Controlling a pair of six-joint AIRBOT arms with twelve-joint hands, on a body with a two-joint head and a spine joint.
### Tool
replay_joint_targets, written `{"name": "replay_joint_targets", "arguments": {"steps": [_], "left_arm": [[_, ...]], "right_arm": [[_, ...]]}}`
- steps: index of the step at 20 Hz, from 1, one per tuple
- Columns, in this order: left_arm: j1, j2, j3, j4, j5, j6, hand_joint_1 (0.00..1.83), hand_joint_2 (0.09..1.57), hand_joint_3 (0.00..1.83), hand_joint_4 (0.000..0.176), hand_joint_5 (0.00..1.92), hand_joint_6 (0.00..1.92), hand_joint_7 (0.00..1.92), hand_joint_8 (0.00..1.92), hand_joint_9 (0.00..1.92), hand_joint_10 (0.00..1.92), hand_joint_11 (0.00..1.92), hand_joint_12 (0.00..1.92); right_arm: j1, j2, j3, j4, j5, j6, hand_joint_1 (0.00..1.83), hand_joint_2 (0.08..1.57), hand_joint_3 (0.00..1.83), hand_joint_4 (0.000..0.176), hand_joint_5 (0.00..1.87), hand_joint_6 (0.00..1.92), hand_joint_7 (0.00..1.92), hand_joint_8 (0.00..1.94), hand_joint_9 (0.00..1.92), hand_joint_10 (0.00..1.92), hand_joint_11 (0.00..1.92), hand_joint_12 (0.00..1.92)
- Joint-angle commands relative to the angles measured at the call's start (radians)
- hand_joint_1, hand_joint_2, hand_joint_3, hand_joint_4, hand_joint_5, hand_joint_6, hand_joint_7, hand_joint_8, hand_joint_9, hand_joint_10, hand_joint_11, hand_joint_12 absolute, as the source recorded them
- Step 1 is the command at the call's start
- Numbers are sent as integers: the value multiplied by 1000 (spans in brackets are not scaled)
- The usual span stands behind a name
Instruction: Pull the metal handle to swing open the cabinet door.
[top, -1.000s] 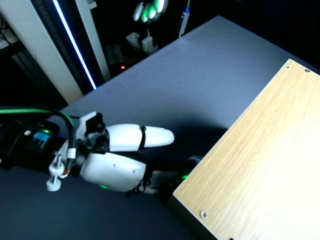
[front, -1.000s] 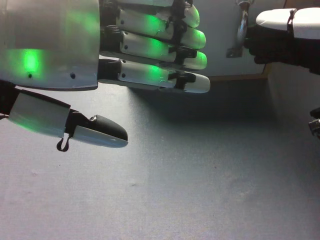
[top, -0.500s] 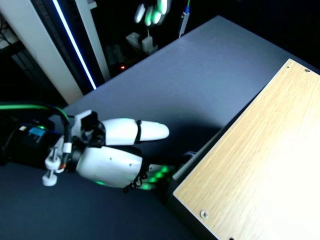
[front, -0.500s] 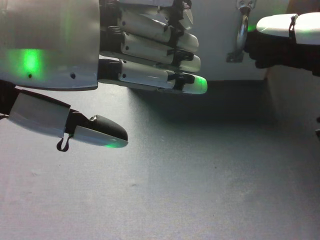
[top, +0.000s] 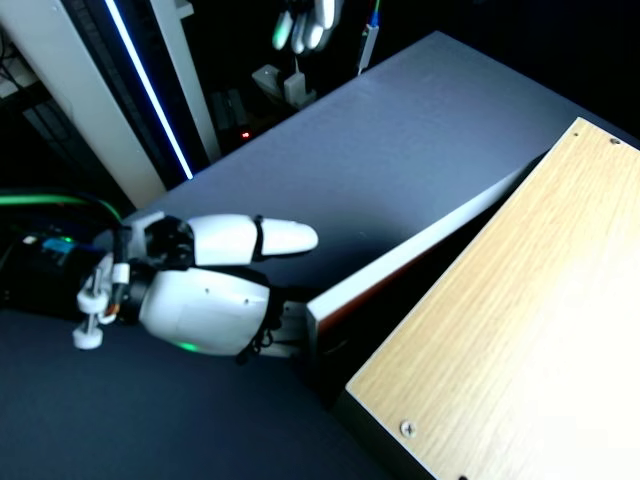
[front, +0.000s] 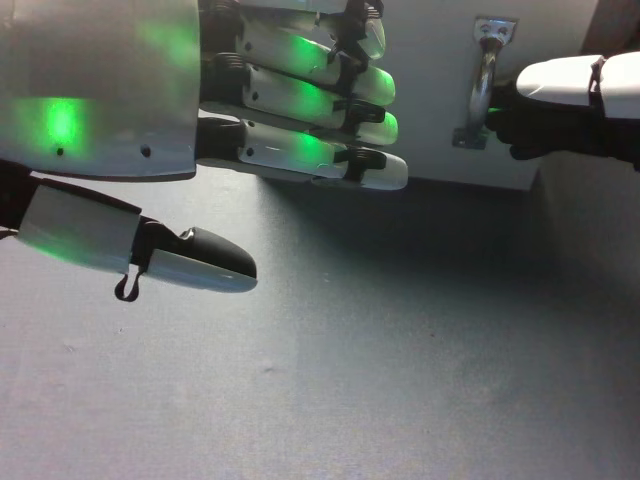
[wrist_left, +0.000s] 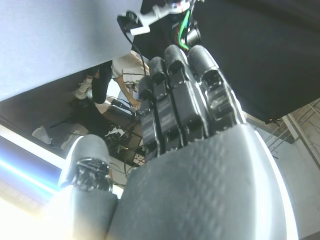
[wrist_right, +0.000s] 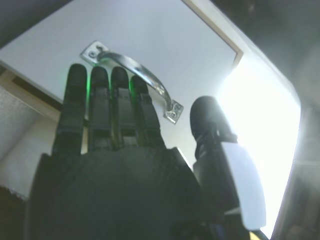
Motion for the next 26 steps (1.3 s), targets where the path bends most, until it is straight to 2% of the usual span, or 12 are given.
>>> {"name": "replay_joint_targets", "arguments": {"steps": [1, 5, 9, 12, 26], "left_arm": [[-7, 6, 1, -96, -19, 6, 0, 1382, 4, 0, 411, 4, 502, 4, 470, 4, 5, 953], [-7, 6, 1, -96, -19, 6, 0, 1381, 2, 0, 406, 1, 496, 0, 470, 2, 2, 938], [-7, 6, 1, -96, -19, 6, 13, 1386, 1, 0, 282, 1, 409, 1, 377, 0, 0, 755], [-7, 6, 1, -96, -19, 6, 28, 1386, 0, 0, 283, 3, 369, 1, 335, 0, 0, 646], [-7, 6, 1, -96, -19, 6, 37, 1385, 0, 0, 300, 0, 329, 0, 295, 0, 0, 604]], "right_arm": [[9, 14, -7, 29, 135, 12, 0, 1353, 0, 0, 229, 0, 244, 1, 225, 1, 0, 591], [6, 35, -34, 29, 136, 12, 0, 1347, 0, 0, 257, 7, 240, 3, 208, 0, 0, 570], [-8, 59, -56, 14, 151, 12, 0, 1351, 0, 0, 236, 0, 225, 0, 193, 0, 0, 546], [-15, 74, -62, 8, 159, 12, 0, 1340, 0, 0, 218, 0, 207, 0, 172, 0, 0, 477], [-44, 105, -54, -73, 220, 12, 0, 1347, 0, 0, 184, 0, 199, 0, 168, 0, 0, 479]]}}
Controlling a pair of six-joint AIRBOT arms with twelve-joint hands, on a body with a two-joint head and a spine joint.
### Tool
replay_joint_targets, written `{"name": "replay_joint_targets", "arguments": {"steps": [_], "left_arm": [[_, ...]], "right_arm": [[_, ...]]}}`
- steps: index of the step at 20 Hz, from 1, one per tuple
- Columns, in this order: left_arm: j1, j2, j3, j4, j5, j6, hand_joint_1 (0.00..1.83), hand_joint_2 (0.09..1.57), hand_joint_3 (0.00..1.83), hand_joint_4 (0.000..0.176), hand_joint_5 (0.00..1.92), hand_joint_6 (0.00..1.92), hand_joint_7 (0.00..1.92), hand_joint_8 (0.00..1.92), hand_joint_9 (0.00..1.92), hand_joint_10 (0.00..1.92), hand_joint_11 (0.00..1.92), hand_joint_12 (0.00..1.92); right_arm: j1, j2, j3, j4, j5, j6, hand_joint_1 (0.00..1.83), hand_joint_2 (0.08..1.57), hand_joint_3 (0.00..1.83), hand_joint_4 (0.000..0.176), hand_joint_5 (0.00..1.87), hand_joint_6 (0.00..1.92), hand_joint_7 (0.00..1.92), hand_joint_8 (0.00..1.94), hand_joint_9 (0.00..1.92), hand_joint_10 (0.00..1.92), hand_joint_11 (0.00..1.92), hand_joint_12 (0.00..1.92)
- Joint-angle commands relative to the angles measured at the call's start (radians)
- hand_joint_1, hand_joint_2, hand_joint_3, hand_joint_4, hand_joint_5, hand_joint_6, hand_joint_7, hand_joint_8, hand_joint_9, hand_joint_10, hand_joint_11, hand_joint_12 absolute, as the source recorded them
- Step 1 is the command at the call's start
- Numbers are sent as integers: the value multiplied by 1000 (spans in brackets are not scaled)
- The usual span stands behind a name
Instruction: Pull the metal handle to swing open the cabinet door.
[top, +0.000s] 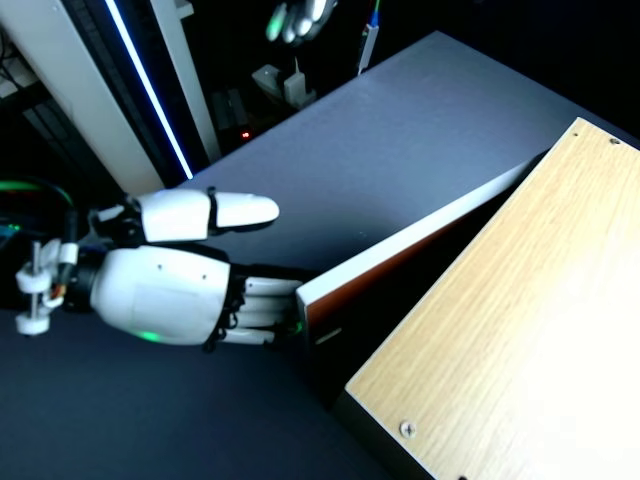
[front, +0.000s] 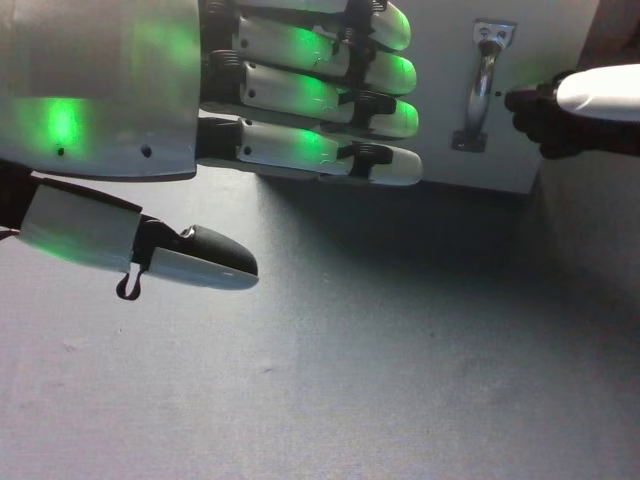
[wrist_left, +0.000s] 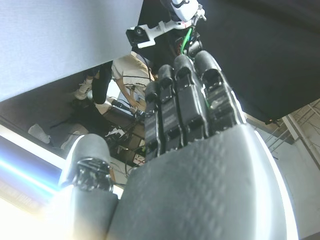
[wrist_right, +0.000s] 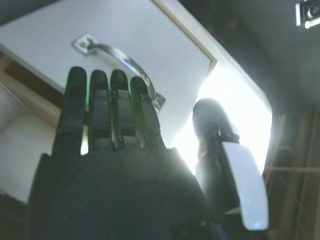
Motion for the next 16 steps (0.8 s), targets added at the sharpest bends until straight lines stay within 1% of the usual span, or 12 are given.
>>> {"name": "replay_joint_targets", "arguments": {"steps": [1, 3, 5, 10, 11, 16], "left_arm": [[-7, 6, 1, -97, -19, 6, 38, 1387, 0, 0, 300, 0, 333, 1, 301, 2, 0, 617], [-7, 6, 1, -97, -19, 6, 43, 1387, 0, 0, 301, 0, 340, 1, 310, 3, 0, 651], [-7, 6, 1, -97, -19, 6, 97, 1375, 0, 0, 311, 2, 344, 2, 316, 3, 0, 666], [-7, 6, 1, -97, -19, 6, 95, 1372, 0, 0, 308, 1, 350, 3, 326, 2, 0, 696], [-7, 6, 1, -97, -19, 6, 68, 1381, 3, 0, 302, 1, 345, 0, 318, 0, 0, 684], [-7, 6, 1, -97, -19, 6, 70, 1394, 4, 0, 312, 5, 353, 3, 322, 2, 0, 683]], "right_arm": [[2, 10, -5, 24, 115, 9, 0, 1347, 0, 0, 181, 0, 196, 0, 166, 0, 0, 460], [-4, 17, -6, 10, 124, 9, 0, 1348, 0, 0, 194, 4, 213, 4, 182, 4, 0, 479], [-8, 26, -5, -5, 128, 9, 0, 1352, 1, 0, 213, 7, 232, 7, 198, 7, 0, 516], [-35, 42, -1, -55, 158, 9, 0, 1352, 0, 0, 218, 4, 239, 4, 202, 3, 0, 536], [-38, 42, 5, -71, 163, 9, 0, 1352, 0, 0, 205, 0, 230, 0, 193, 0, 0, 519], [-45, 40, 45, -139, 165, 9, 0, 1359, 2, 0, 204, 2, 234, 1, 204, 2, 0, 556]]}}
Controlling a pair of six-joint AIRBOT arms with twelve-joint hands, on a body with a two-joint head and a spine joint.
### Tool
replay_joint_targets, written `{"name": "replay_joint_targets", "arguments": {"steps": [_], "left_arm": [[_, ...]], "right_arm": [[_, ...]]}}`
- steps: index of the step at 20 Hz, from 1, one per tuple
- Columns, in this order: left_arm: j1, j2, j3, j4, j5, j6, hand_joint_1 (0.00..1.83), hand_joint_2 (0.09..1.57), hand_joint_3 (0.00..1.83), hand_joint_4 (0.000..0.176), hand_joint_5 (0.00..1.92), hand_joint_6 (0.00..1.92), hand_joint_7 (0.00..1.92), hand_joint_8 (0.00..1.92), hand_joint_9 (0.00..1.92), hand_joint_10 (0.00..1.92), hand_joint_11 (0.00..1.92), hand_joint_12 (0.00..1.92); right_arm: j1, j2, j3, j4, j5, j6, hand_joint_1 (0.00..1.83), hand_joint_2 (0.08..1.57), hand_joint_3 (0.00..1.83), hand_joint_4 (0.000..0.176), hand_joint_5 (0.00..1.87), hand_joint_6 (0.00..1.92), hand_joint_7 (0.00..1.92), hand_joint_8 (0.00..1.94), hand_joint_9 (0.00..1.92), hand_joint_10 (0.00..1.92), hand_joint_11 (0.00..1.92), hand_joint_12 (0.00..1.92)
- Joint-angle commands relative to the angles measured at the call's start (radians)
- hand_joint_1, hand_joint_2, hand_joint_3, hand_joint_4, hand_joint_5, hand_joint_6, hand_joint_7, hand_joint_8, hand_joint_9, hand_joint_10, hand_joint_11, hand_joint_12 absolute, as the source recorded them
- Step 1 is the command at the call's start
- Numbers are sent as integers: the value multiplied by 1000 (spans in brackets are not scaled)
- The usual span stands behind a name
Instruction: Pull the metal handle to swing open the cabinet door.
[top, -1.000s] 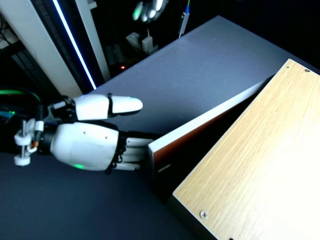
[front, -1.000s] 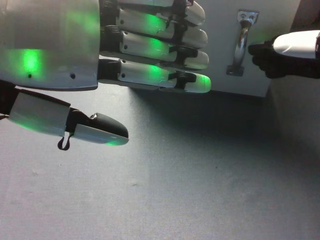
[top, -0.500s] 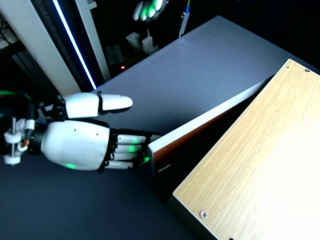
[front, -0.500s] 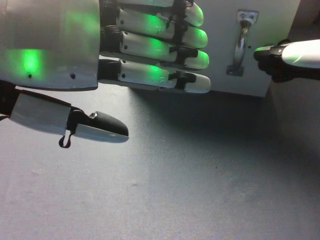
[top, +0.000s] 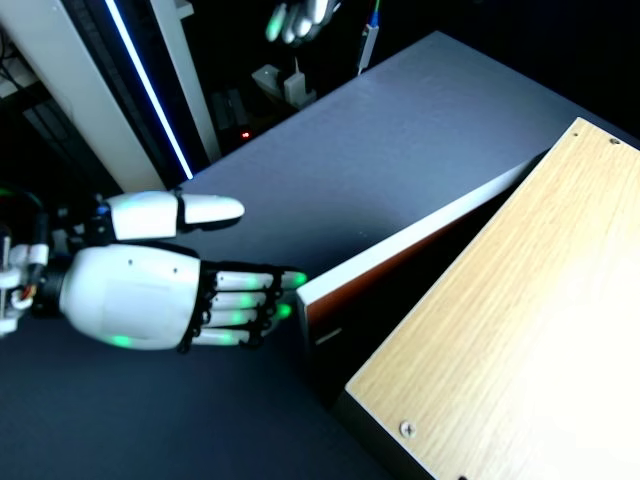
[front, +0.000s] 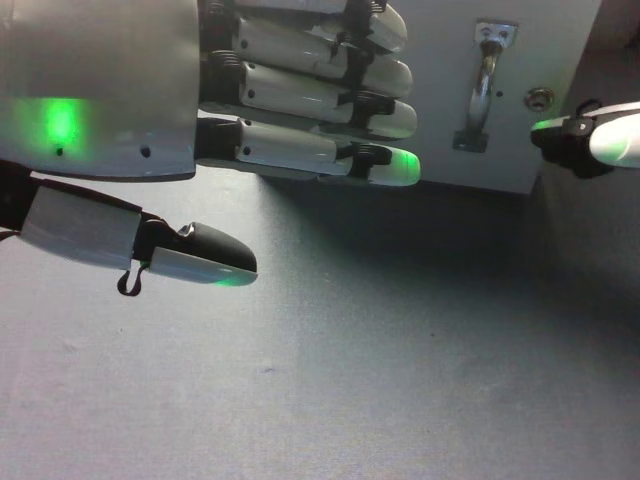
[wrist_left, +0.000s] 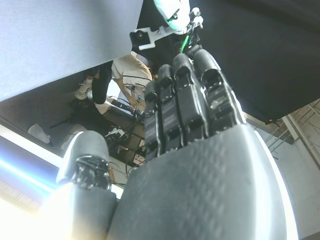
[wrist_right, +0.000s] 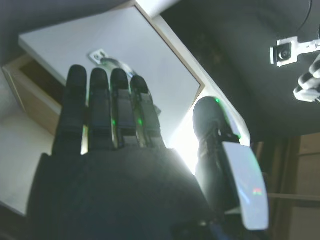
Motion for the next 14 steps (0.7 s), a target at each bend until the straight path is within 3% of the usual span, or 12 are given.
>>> {"name": "replay_joint_targets", "arguments": {"steps": [1, 9, 14], "left_arm": [[-7, 6, 1, -97, -19, 6, 70, 1394, 4, 0, 312, 5, 353, 3, 322, 2, 0, 683], [-7, 6, 1, -97, -19, 6, 125, 1372, 0, 0, 324, 3, 373, 3, 345, 5, 0, 701], [-7, 6, 1, -97, -19, 6, 57, 1387, 4, 0, 336, 4, 391, 5, 357, 4, 0, 724]], "right_arm": [[2, 3, 11, 39, 81, 9, 0, 1359, 2, 0, 204, 2, 234, 1, 204, 2, 0, 556], [3, -15, 84, -72, 88, 4, 0, 1362, 1, 0, 222, 7, 251, 9, 217, 6, 0, 535], [3, -16, 104, -101, 111, -93, 0, 1359, 0, 0, 213, 1, 244, 3, 212, 2, 0, 541]]}}
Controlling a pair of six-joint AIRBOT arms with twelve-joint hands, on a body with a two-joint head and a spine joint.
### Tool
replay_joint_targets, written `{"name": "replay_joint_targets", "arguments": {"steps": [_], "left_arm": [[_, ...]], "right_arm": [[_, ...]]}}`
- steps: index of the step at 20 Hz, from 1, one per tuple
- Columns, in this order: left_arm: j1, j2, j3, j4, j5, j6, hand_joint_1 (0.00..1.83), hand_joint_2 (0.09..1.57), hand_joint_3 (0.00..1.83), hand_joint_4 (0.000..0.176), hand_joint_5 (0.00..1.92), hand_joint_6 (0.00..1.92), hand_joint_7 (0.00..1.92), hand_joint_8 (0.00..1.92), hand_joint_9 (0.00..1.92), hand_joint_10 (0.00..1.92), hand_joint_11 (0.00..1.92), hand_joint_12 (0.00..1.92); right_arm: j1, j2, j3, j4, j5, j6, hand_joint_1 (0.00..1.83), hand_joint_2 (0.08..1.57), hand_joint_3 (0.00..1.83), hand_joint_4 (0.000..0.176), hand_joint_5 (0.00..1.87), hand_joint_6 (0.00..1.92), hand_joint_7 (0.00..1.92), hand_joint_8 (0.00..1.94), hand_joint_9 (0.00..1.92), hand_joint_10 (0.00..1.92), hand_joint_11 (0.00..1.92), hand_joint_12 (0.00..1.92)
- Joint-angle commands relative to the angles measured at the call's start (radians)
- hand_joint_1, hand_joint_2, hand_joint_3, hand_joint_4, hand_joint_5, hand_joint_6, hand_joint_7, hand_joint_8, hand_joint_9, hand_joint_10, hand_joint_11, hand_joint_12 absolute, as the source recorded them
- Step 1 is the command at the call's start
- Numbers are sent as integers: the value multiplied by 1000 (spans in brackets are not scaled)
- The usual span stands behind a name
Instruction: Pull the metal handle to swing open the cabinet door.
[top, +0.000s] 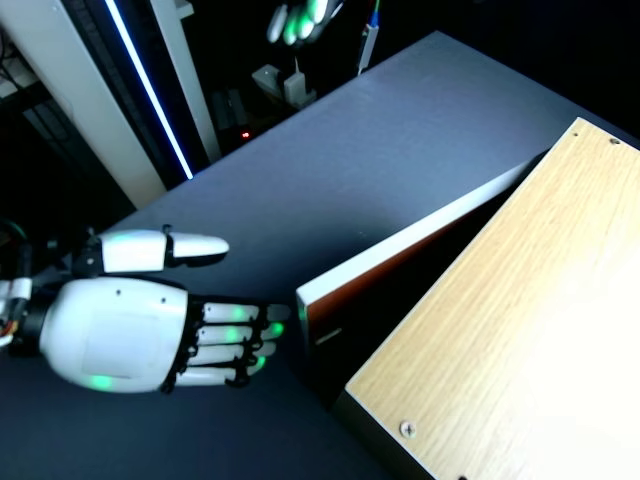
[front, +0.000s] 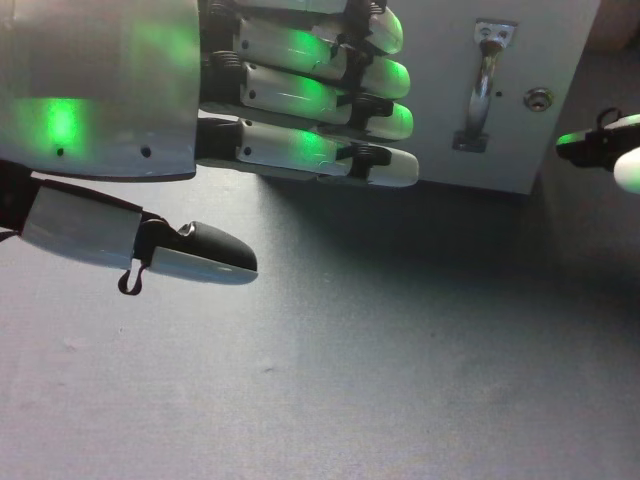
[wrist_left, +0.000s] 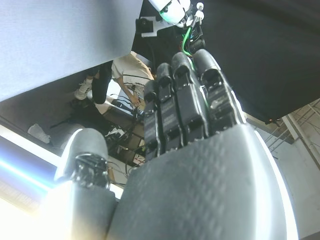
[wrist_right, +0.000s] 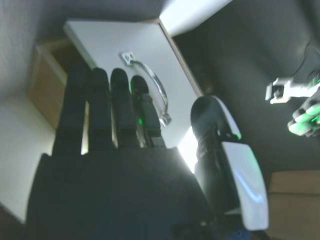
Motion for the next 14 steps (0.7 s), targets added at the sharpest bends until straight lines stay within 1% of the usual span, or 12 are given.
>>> {"name": "replay_joint_targets", "arguments": {"steps": [1, 2, 4, 6, 9, 11, 14], "left_arm": [[-7, 6, 1, -97, -19, 6, 55, 1387, 3, 0, 333, 2, 390, 3, 353, 2, 0, 711], [-7, 6, 1, -97, -19, 6, 56, 1389, 3, 0, 331, 1, 392, 3, 352, 1, 0, 706], [-7, 6, 1, -97, -19, 6, 77, 1385, 0, 0, 341, 3, 401, 5, 357, 2, 0, 703], [-7, 6, 1, -97, -19, 6, 56, 1389, 2, 0, 341, 2, 393, 1, 354, 1, 0, 707], [-7, 6, 1, -97, -19, 6, 64, 1381, 0, 0, 357, 3, 397, 2, 361, 2, 0, 730], [-7, 6, 1, -97, -19, 6, 66, 1370, 0, 0, 332, 0, 378, 0, 347, 0, 0, 714], [-7, 6, 1, -97, -19, 6, 4, 1390, 4, 0, 320, 0, 368, 0, 331, 0, 0, 674]], "right_arm": [[9, 4, 11, 42, 78, -11, 0, 1359, 0, 0, 219, 2, 249, 3, 216, 3, 0, 559], [9, 4, 12, 39, 78, -22, 0, 1358, 0, 0, 214, 0, 245, 0, 213, 1, 0, 560], [9, 2, 19, 2, 84, -33, 0, 1357, 0, 0, 205, 0, 244, 0, 214, 1, 0, 556], [9, -1, 30, -43, 105, -43, 0, 1358, 0, 0, 214, 3, 255, 3, 221, 3, 0, 572], [9, -12, 66, -86, 121, -56, 0, 1352, 0, 0, 223, 4, 260, 3, 222, 2, 0, 580], [9, -18, 81, -104, 121, -57, 0, 1350, 0, 0, 223, 5, 261, 2, 218, 1, 0, 559], [9, -36, 117, -134, 121, -69, 0, 1350, 0, 0, 211, 0, 240, 0, 204, 0, 0, 545]]}}
